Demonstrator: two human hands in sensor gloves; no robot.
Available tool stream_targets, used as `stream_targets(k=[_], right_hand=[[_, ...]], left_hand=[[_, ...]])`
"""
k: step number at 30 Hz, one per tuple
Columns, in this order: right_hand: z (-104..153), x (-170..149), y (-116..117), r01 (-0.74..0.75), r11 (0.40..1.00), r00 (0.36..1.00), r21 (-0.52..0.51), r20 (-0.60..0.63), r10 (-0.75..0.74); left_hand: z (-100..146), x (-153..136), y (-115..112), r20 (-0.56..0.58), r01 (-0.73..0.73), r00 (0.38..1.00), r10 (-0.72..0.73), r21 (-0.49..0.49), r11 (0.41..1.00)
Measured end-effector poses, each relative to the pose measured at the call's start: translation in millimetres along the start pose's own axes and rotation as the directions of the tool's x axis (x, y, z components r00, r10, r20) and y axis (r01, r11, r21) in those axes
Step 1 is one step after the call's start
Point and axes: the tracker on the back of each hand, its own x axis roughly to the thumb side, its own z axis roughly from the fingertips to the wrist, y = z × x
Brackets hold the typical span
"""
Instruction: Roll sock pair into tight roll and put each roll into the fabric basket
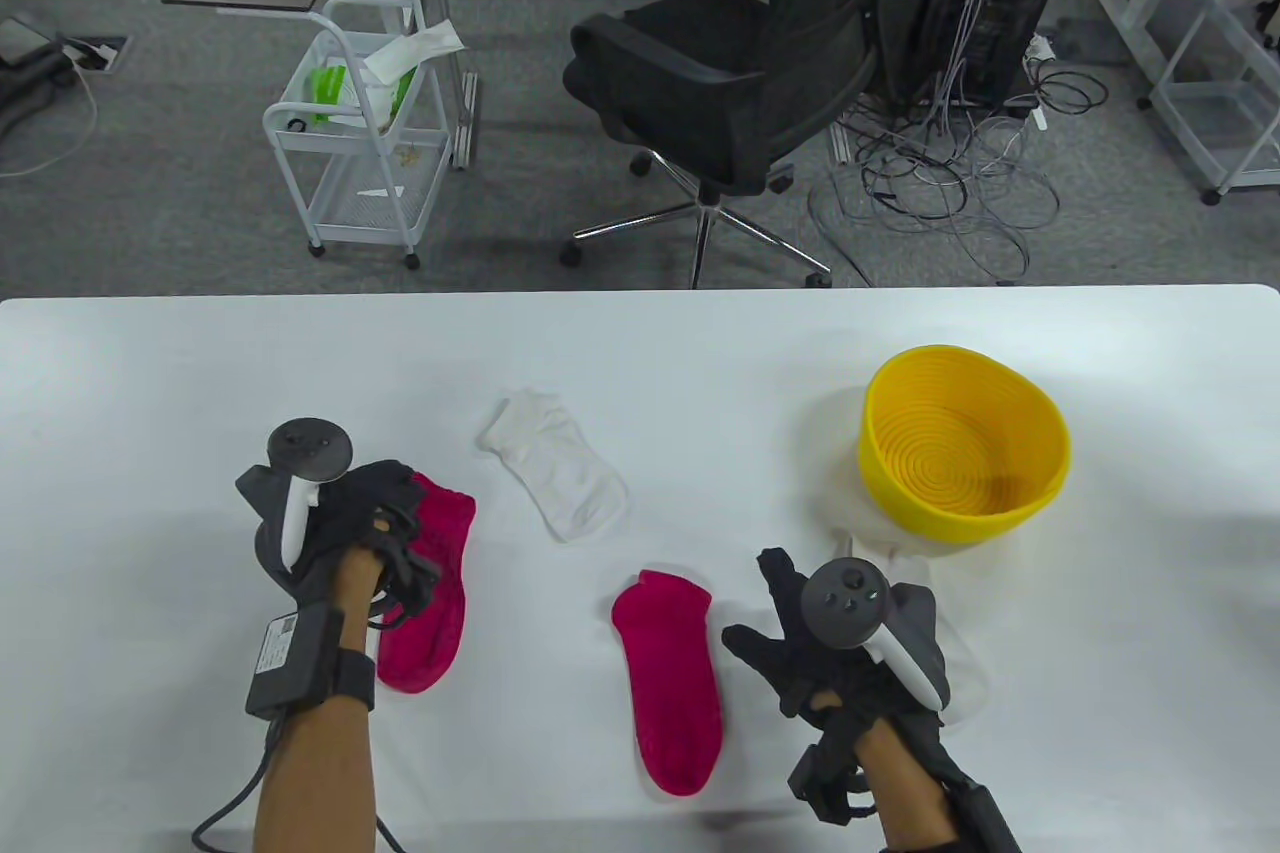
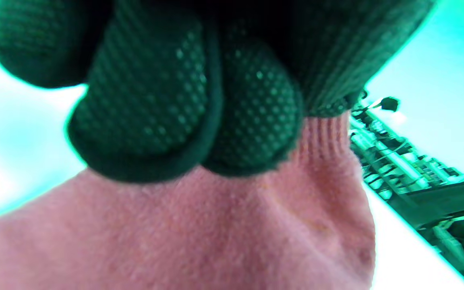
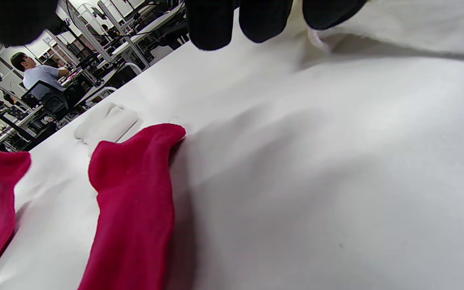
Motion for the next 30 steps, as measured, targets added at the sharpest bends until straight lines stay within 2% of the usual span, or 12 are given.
stream_targets(k=[2,4,8,10,13,17,23,25,30], right_hand=[[0,-1,0,0.005,1.0,1.0,-0.001,-0.002,-0.005],[0,-2,0,0.009,1.0,1.0,-0.002,-0.003,-0.009],[0,-4,-1,0.024,1.0,1.0,-0.002,-0.003,-0.024],[1,-5,-2,0.029,1.0,1.0,-0.003,-0.001,-0.029],[2,-6,-3,0.039,0.999,0.999,-0.005,0.006,-0.039],[3,-6,-3,0.044,0.999,0.999,-0.006,0.012,-0.044],[3,-7,-3,0.052,0.999,0.999,-0.006,0.015,-0.051],[3,-8,-3,0.054,0.998,0.998,-0.009,0.016,-0.054],[3,-8,-4,0.065,0.998,0.998,-0.009,0.018,-0.065]], left_hand=[[14,8,9,0.038,-0.04,0.998,0.041,-0.027,0.999],[29,17,18,0.086,-0.057,0.995,0.057,-0.011,0.998],[57,31,26,0.152,-0.221,0.957,0.247,-0.17,0.96],[68,37,27,0.192,-0.288,0.924,0.33,-0.218,0.932],[86,47,28,0.267,-0.306,0.89,0.37,-0.254,0.918],[104,58,26,0.324,-0.299,0.871,0.369,-0.247,0.922],[125,79,20,0.407,-0.177,0.885,0.227,-0.156,0.972],[130,86,17,0.414,-0.122,0.893,0.178,-0.159,0.98],[142,104,9,0.454,-0.048,0.877,0.157,-0.242,0.969]])
